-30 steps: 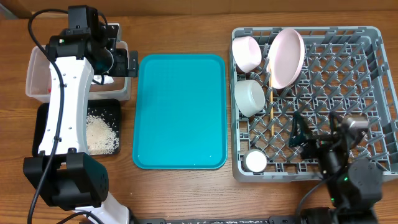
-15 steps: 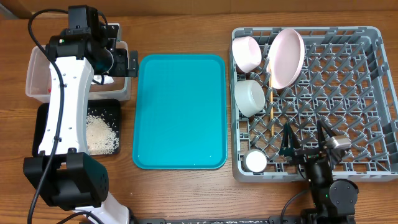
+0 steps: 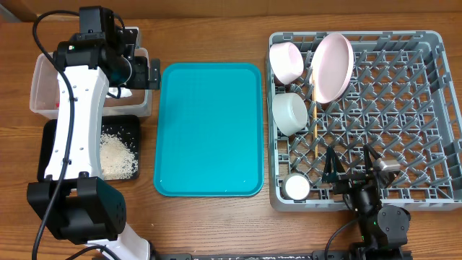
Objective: Sort waste into correct bins and load items into the dishwasher
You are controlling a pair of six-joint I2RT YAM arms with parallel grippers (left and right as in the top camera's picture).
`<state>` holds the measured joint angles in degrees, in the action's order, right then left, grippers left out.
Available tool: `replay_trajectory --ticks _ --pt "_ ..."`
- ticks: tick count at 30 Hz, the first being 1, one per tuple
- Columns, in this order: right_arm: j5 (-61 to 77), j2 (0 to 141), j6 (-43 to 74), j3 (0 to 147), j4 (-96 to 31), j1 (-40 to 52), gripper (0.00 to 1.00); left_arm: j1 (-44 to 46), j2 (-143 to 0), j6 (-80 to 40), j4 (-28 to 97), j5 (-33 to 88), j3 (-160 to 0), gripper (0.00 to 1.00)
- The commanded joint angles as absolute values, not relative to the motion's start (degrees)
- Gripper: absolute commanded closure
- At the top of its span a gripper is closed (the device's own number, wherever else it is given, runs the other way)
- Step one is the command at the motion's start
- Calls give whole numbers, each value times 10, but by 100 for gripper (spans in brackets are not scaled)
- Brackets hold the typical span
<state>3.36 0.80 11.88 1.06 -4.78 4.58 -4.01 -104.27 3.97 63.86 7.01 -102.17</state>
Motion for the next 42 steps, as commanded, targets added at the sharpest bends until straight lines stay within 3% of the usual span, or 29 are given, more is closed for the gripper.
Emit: replay_trajectory --ticks 1,32,42 --pt "25 2 115 4 -46 44 0 -41 -1034 36 639 69 -1037 0" --pt "25 2 115 4 -46 44 0 -27 -1029 36 639 69 -1037 0" --pt "25 2 115 4 -46 44 0 37 -908 52 639 24 -1037 0"
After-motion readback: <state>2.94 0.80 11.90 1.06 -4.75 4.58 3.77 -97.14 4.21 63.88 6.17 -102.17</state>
